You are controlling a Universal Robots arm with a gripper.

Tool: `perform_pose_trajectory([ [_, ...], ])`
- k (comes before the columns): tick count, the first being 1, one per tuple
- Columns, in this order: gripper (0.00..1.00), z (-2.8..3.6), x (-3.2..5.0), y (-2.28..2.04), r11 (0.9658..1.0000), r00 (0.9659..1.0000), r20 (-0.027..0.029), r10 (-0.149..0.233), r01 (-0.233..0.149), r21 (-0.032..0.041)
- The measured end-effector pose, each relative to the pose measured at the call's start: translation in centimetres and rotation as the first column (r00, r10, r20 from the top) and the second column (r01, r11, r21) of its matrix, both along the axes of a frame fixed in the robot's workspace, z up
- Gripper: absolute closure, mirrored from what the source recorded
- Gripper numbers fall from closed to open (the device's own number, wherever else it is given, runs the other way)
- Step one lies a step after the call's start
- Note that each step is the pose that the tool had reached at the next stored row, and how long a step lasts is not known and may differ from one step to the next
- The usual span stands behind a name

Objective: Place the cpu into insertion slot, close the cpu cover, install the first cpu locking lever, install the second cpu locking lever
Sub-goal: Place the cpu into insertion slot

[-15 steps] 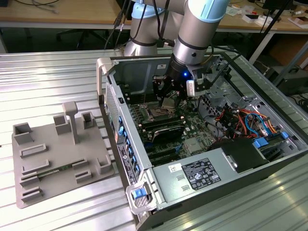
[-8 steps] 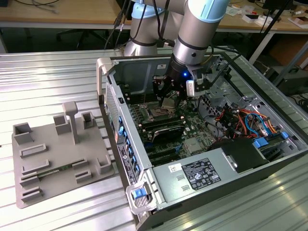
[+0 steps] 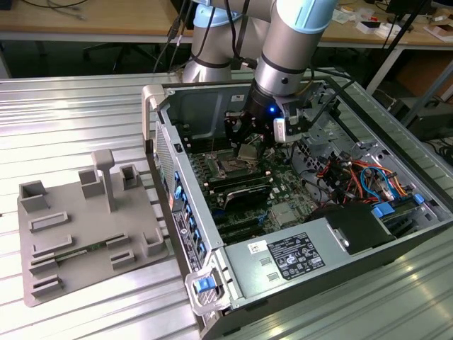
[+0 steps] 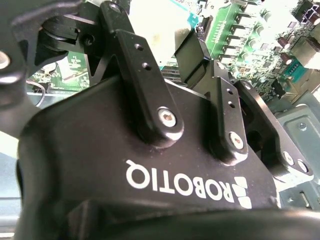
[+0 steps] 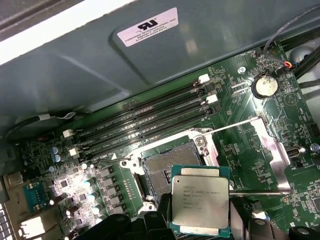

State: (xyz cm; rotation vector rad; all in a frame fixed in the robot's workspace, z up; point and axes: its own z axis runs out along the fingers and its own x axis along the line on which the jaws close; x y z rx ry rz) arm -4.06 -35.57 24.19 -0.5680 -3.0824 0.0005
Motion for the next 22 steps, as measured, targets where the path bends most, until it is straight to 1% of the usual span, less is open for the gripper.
perform_pose_trajectory([
  [22, 0.45, -0.12, 0.00, 0.00, 0.9998, 0.9998, -0.0001, -0.020, 0.020, 0.0000],
])
